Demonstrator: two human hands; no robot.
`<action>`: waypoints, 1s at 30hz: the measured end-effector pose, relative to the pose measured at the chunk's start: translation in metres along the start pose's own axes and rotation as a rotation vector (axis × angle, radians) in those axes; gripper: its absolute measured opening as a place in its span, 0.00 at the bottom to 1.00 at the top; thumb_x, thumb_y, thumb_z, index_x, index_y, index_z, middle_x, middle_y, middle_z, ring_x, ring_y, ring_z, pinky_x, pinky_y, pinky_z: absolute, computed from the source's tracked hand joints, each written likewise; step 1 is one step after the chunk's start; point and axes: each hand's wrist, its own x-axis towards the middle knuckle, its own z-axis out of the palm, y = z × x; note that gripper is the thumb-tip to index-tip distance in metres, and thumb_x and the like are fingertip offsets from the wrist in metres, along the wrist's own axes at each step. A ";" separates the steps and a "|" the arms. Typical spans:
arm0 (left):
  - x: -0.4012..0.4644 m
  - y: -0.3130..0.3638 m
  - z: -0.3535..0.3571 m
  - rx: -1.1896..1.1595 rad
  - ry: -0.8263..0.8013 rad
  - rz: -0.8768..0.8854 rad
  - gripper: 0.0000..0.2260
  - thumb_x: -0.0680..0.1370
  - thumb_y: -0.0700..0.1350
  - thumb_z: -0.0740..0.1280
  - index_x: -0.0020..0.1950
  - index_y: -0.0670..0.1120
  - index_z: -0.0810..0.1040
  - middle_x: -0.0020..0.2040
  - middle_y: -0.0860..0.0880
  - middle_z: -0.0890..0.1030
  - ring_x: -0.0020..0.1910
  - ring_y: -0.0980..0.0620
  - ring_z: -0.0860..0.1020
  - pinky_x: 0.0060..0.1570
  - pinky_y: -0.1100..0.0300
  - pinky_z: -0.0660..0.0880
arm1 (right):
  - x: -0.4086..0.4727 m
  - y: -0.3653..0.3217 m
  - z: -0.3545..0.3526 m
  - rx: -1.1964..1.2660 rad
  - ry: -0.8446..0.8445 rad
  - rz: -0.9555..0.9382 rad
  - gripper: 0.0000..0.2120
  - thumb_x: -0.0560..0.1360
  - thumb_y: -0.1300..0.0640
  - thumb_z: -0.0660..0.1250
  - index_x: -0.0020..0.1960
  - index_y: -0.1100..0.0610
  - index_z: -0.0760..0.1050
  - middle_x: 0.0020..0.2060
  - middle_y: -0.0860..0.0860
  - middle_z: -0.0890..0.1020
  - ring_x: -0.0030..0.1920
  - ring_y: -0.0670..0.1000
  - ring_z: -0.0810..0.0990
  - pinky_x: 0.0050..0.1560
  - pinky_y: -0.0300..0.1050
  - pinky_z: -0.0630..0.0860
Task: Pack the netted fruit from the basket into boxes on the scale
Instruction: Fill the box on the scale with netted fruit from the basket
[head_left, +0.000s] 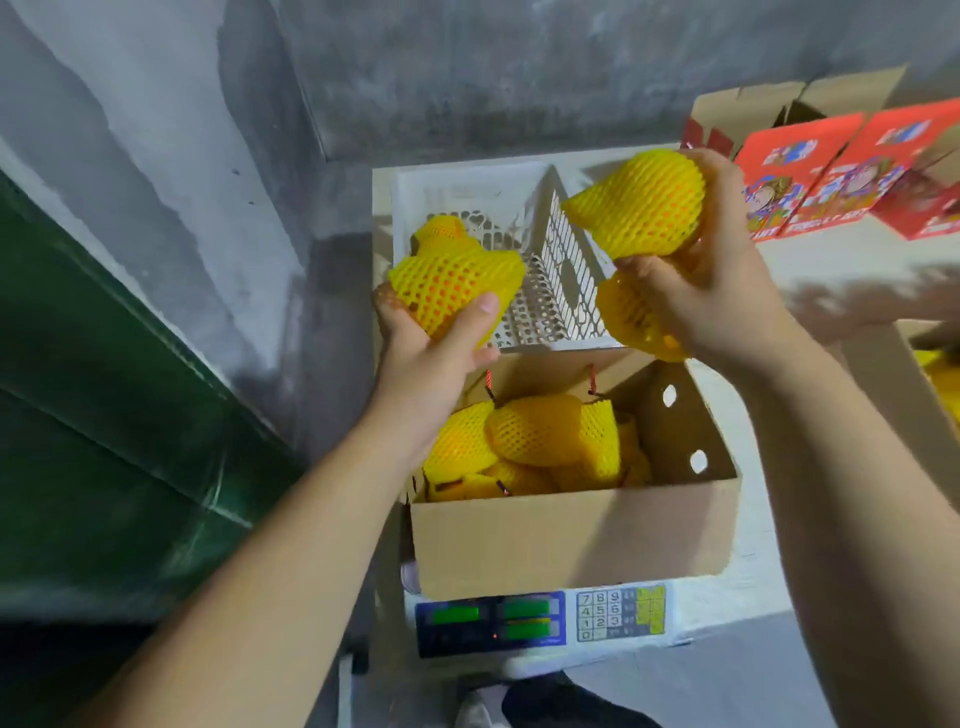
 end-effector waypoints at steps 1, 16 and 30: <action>-0.011 -0.001 -0.004 0.059 0.005 0.021 0.39 0.79 0.54 0.74 0.80 0.54 0.51 0.74 0.48 0.71 0.63 0.51 0.81 0.60 0.51 0.82 | -0.008 -0.004 -0.001 0.044 0.013 0.019 0.37 0.75 0.57 0.71 0.78 0.58 0.57 0.67 0.55 0.70 0.65 0.53 0.73 0.66 0.59 0.75; -0.081 0.002 -0.019 0.685 -0.456 0.092 0.47 0.72 0.76 0.66 0.85 0.59 0.51 0.80 0.61 0.58 0.74 0.54 0.70 0.73 0.43 0.71 | -0.121 -0.064 0.045 0.531 0.325 0.366 0.31 0.73 0.53 0.74 0.72 0.50 0.66 0.56 0.51 0.81 0.54 0.48 0.82 0.52 0.49 0.82; -0.152 -0.014 -0.047 -0.082 0.060 0.089 0.40 0.59 0.62 0.84 0.66 0.47 0.78 0.58 0.49 0.86 0.58 0.50 0.85 0.56 0.52 0.83 | -0.155 -0.122 0.085 1.381 -0.022 0.923 0.30 0.78 0.31 0.64 0.61 0.56 0.84 0.60 0.58 0.85 0.66 0.61 0.81 0.69 0.61 0.74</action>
